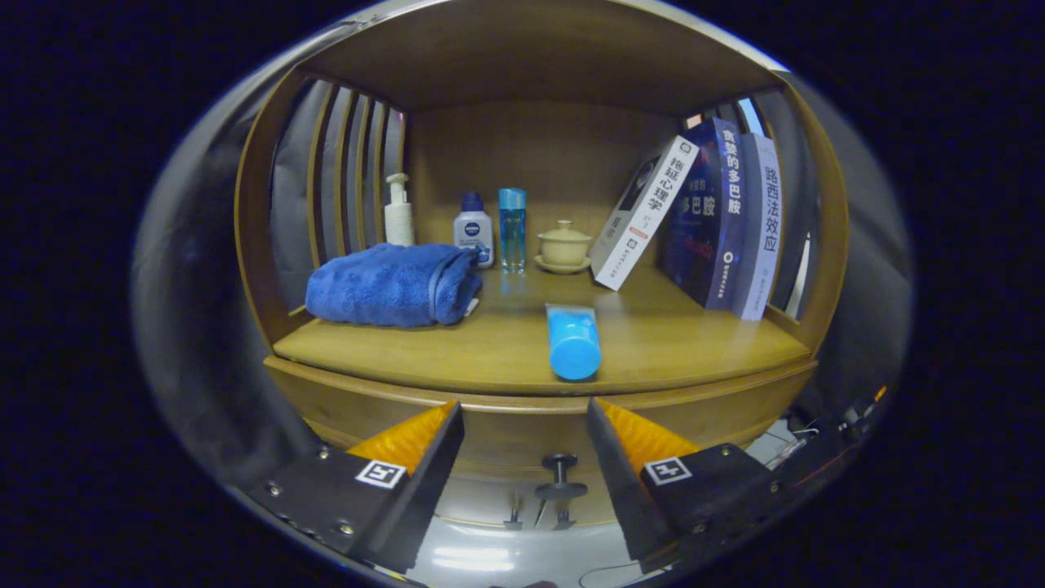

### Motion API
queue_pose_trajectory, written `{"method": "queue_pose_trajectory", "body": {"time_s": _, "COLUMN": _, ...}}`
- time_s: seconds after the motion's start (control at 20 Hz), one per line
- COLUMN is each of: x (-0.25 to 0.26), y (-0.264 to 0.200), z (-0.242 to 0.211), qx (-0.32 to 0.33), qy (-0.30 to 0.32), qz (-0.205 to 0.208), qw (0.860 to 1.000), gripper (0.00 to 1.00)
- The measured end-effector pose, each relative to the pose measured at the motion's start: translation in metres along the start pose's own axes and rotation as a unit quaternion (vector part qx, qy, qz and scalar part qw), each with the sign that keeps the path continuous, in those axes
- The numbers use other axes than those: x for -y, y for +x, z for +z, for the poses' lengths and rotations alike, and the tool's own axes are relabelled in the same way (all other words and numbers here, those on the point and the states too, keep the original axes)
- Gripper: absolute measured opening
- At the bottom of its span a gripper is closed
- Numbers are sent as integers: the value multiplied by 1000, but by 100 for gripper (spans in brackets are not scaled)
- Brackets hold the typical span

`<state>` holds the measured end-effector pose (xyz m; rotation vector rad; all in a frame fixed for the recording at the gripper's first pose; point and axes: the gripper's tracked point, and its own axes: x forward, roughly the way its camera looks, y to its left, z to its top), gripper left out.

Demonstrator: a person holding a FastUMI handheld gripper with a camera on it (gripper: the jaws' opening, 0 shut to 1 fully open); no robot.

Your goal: Pull open the drawer, take out the items inside it, and place them on the countertop above the cabinet.

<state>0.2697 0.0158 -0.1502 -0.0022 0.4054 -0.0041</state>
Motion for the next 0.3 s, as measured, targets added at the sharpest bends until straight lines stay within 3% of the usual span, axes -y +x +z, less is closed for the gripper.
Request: {"method": "queue_pose_trajectory", "body": {"time_s": 0.3, "x": -11, "y": -32, "z": 34, "qx": 48, "qy": -15, "qz": 15, "qw": 999, "gripper": 91}}
